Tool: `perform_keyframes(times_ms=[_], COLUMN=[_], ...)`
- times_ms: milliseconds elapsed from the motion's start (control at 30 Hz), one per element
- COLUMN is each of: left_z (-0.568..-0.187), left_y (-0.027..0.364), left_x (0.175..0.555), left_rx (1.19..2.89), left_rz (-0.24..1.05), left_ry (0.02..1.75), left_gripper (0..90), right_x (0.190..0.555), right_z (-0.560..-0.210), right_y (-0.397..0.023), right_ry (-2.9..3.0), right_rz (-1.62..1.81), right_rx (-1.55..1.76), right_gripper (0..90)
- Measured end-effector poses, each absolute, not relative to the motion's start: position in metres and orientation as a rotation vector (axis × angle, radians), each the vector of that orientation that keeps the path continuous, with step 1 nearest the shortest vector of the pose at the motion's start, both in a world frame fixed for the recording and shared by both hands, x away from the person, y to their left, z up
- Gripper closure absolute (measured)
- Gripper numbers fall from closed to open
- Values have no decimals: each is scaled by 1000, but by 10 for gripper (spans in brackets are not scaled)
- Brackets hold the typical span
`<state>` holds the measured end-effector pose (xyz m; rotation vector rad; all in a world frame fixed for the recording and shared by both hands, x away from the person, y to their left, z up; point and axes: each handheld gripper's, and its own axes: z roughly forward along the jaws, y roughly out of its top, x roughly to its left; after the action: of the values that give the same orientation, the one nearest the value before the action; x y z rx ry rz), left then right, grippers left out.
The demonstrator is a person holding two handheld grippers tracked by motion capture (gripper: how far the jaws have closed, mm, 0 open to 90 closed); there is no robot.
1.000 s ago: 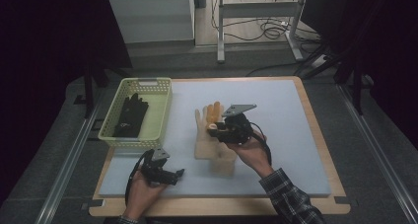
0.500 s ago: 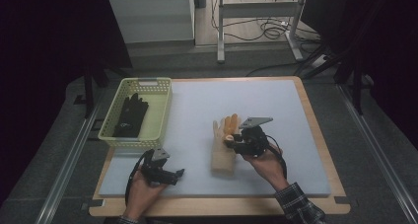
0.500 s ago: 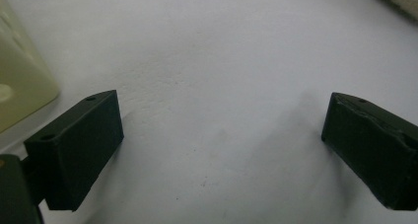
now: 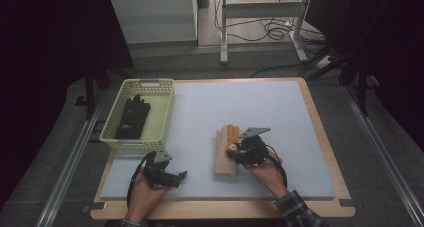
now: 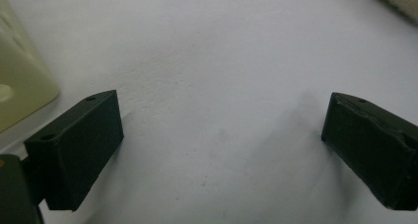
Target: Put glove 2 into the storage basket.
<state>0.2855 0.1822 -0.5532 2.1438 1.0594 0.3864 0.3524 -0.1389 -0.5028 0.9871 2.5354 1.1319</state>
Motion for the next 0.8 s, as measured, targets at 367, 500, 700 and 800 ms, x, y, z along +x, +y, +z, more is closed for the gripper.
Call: perform_keyframes(times_ms=[367,500,700,800], left_z=[-553,-553,-553,-553], left_y=[183,182,182,182], left_x=[286,285,285,285], left_rx=[2154,2144,2144,2144], left_rz=[389,386,387,387], left_ry=[1053,1059,1059,1059], left_gripper=[26,26,26,26], right_x=[353,353,340,330], right_z=[-485,-487,-501,-509], right_y=[-162,-177,-188,-185], right_ry=[2470,2445,2490,2513], right_rz=[1146,1130,1113,1115], right_rx=[975,998,981,948], right_gripper=[418,491,720,798])
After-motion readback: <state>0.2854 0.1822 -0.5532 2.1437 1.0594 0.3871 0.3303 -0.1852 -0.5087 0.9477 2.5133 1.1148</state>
